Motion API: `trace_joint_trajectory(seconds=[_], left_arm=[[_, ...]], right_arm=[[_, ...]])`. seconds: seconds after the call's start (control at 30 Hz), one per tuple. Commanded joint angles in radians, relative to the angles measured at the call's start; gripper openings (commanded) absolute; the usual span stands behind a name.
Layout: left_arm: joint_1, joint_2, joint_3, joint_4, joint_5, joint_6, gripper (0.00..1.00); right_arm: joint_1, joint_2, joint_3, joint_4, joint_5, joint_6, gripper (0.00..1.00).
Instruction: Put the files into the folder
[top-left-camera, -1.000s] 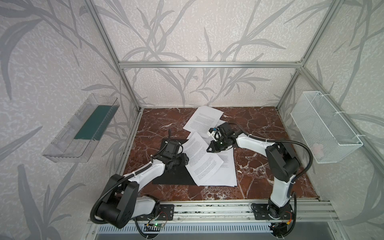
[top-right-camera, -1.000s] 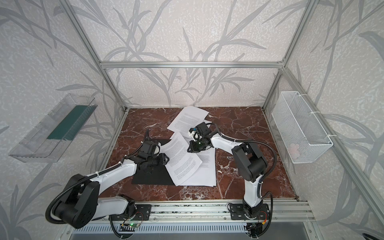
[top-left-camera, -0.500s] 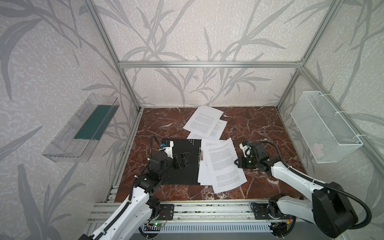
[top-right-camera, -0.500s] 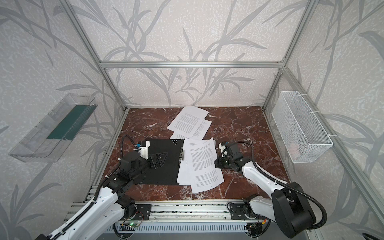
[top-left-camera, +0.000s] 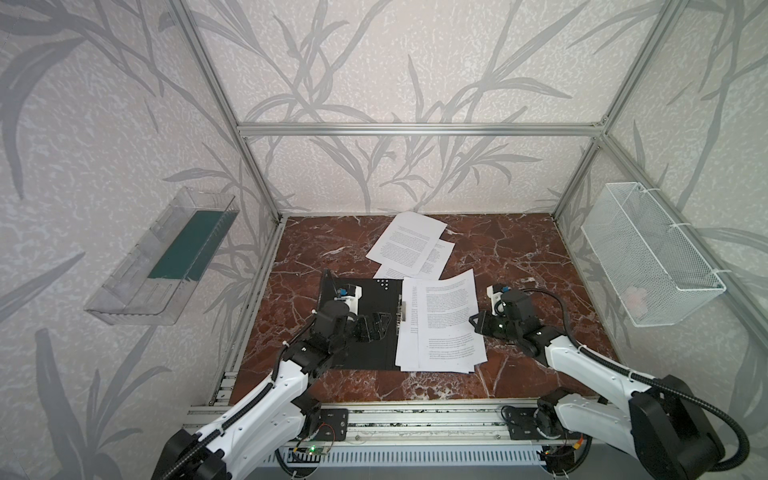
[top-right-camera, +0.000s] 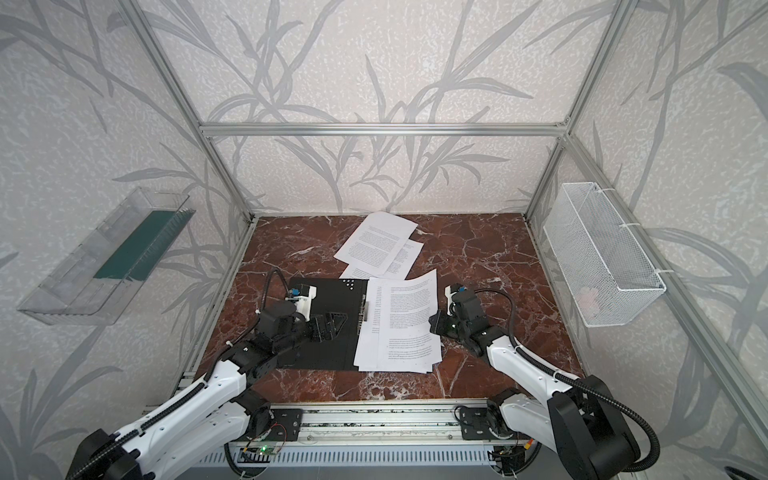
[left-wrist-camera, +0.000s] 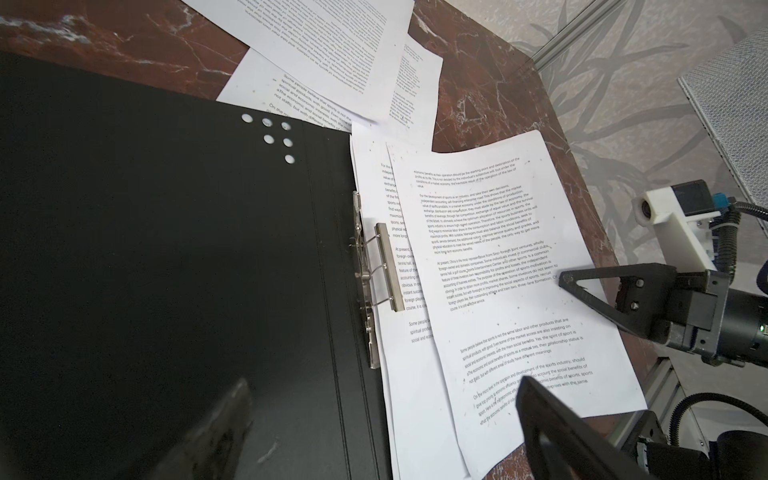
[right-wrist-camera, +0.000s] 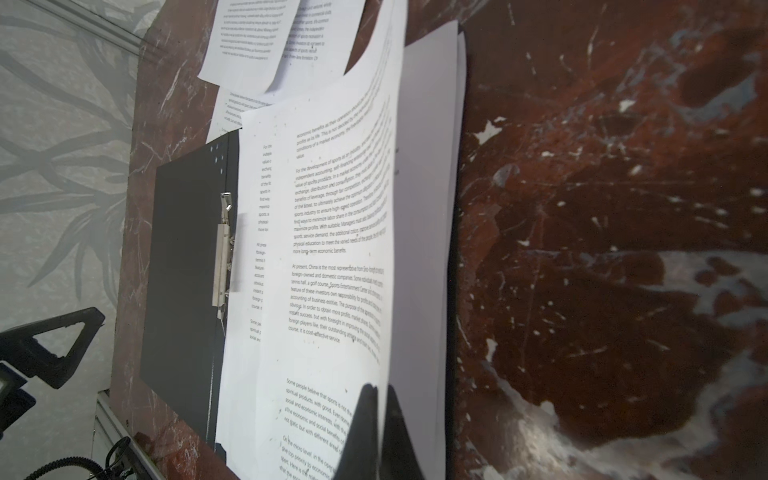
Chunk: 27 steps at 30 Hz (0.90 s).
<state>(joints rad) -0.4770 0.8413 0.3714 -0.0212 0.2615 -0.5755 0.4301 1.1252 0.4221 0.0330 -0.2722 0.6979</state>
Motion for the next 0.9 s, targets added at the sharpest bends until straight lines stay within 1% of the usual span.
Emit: trace_joint_trajectory(seconds=[0.0, 0.13, 0.27, 0.4, 0.57, 0.87], left_arm=[[-0.004, -0.009, 0.033, 0.020, -0.012, 0.017, 0.99], [-0.006, -0.001, 0.034, 0.026, 0.000, 0.018, 0.99], [-0.005, 0.008, 0.037, 0.023, 0.003, 0.019, 0.99], [-0.007, 0.006, 0.037, 0.023, -0.006, 0.020, 0.99], [-0.008, 0.008, 0.036, 0.026, -0.005, 0.018, 0.99], [-0.007, 0.013, 0.035, 0.027, -0.007, 0.018, 0.99]], right_arm=[[0.026, 0.010, 0.010, 0.065, 0.027, 0.033, 0.00], [0.066, 0.048, 0.032, 0.075, 0.042, 0.019, 0.00], [0.084, 0.071, 0.038, 0.091, 0.044, 0.024, 0.00], [0.098, 0.067, 0.029, 0.111, 0.064, 0.044, 0.00], [0.135, 0.066, 0.013, 0.146, 0.117, 0.082, 0.00], [0.145, 0.098, 0.007, 0.202, 0.103, 0.112, 0.00]])
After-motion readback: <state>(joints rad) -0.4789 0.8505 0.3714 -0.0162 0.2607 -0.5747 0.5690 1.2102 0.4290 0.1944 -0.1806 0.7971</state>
